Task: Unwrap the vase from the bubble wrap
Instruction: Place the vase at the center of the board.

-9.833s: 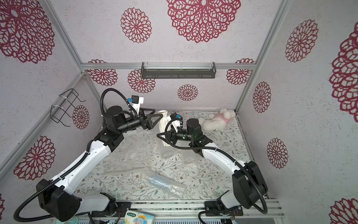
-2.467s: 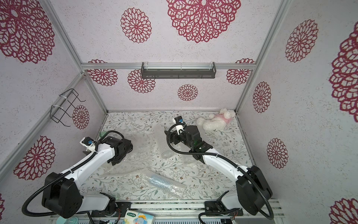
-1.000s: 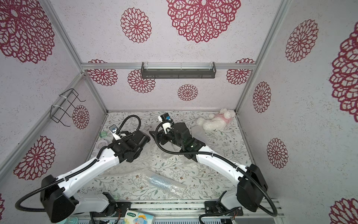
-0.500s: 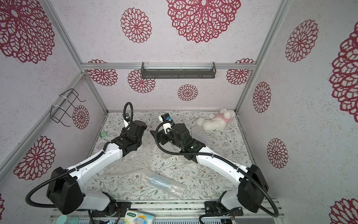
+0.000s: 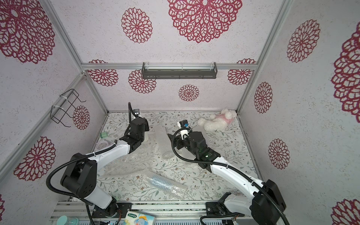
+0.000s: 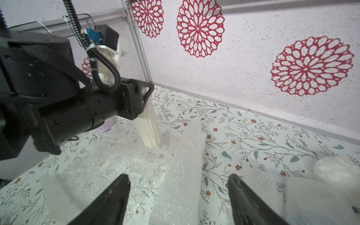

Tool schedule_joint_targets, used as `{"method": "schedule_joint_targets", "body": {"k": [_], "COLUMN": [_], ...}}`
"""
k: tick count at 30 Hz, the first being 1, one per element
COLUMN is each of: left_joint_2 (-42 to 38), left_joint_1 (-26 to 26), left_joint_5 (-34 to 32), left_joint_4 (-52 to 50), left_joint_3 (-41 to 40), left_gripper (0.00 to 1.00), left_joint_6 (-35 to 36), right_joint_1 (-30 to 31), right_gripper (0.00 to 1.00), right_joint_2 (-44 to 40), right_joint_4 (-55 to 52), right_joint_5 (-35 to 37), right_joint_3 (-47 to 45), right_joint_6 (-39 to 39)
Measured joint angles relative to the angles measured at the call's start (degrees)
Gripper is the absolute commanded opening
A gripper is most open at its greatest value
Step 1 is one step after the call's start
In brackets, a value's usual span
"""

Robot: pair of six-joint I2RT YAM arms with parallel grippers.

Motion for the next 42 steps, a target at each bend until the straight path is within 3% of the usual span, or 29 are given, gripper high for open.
{"method": "schedule_joint_targets", "body": {"k": [10, 28, 35, 38, 42], "left_joint_2": [7.1, 25.6, 28.1, 28.2, 28.3], "left_joint_1": [4.7, 10.7, 11.5, 11.6, 11.6], "left_joint_5": [5.6, 11.4, 12.2, 12.2, 12.4], "left_joint_4": [10.5, 13.3, 13.5, 13.4, 13.1], "left_joint_3": [2.4, 19.1, 21.3, 21.4, 21.7], "left_gripper": [0.38, 0.38, 0.39, 0.43, 0.58], "left_joint_6": [2.5, 2.7, 2.7, 2.8, 2.7], "right_joint_1": [-3.2, -6.5, -7.3, -7.6, -7.8], "right_gripper": [0.82, 0.83, 0.83, 0.83, 0.83], "right_joint_2": [-0.1, 5.6, 7.6, 8.3, 8.5], "right_joint_4": [5.1, 12.3, 14.7, 15.1, 15.5], "right_joint_5": [-1.1, -5.3, -6.6, -6.9, -7.2], "right_joint_3": [-4.0, -5.7, -5.7, -5.7, -5.7], "right_joint_6": [0.1, 0.3, 0.3, 0.4, 0.7]}}
